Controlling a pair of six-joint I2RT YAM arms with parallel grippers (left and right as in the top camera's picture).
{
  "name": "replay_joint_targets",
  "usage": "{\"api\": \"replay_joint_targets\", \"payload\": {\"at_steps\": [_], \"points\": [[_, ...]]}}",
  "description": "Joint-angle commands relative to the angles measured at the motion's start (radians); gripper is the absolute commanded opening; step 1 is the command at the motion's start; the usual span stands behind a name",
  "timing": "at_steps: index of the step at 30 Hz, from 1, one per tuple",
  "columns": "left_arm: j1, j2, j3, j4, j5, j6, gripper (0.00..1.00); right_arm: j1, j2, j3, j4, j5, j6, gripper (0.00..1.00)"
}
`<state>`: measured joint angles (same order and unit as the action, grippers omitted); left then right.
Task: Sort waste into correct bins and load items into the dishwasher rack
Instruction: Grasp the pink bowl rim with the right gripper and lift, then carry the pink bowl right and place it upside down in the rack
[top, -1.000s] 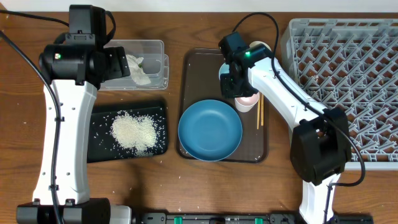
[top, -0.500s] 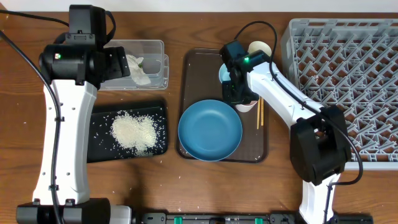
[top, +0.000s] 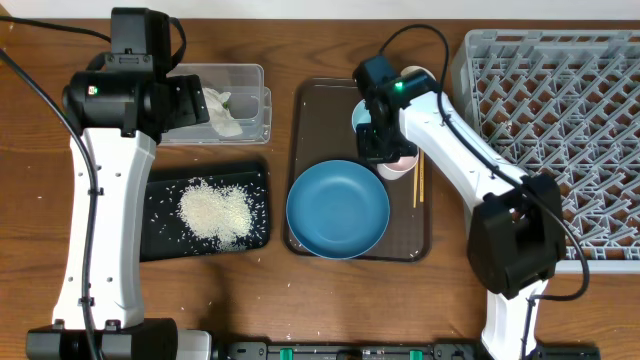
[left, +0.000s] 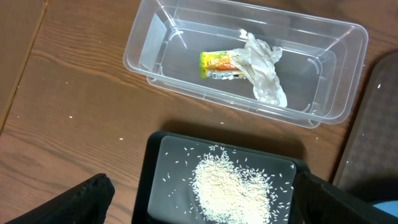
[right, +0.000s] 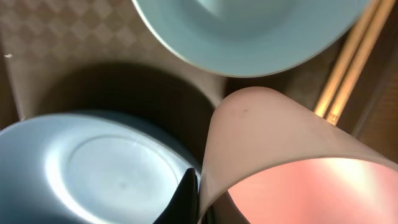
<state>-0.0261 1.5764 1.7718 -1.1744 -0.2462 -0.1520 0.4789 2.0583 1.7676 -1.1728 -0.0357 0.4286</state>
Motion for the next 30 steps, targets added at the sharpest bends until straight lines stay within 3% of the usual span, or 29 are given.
{"api": "replay_joint_targets", "payload": {"at_steps": [1, 7, 11, 16, 24, 30], "points": [[0.004, -0.007, -0.001, -0.003, -0.009, 0.010, 0.96, -0.004, -0.092, 0.082, -0.034, -0.006, 0.003, 0.01], [0.004, -0.007, -0.001, -0.003, -0.009, 0.010, 0.96, -0.095, -0.236, 0.171, -0.079, 0.063, 0.004, 0.01], [0.004, -0.007, -0.001, -0.003, -0.009, 0.010, 0.96, -0.239, -0.349, 0.175, -0.072, 0.072, -0.002, 0.01], [0.004, -0.007, -0.001, -0.003, -0.009, 0.010, 0.96, -0.460, -0.423, 0.175, -0.064, 0.005, -0.192, 0.01], [0.004, -0.007, -0.001, -0.003, -0.009, 0.010, 0.96, -0.768, -0.414, 0.137, -0.019, -0.402, -0.451, 0.01], [0.004, -0.007, -0.001, -0.003, -0.009, 0.010, 0.96, -0.905, -0.387, 0.034, 0.110, -0.653, -0.497, 0.01]]}}
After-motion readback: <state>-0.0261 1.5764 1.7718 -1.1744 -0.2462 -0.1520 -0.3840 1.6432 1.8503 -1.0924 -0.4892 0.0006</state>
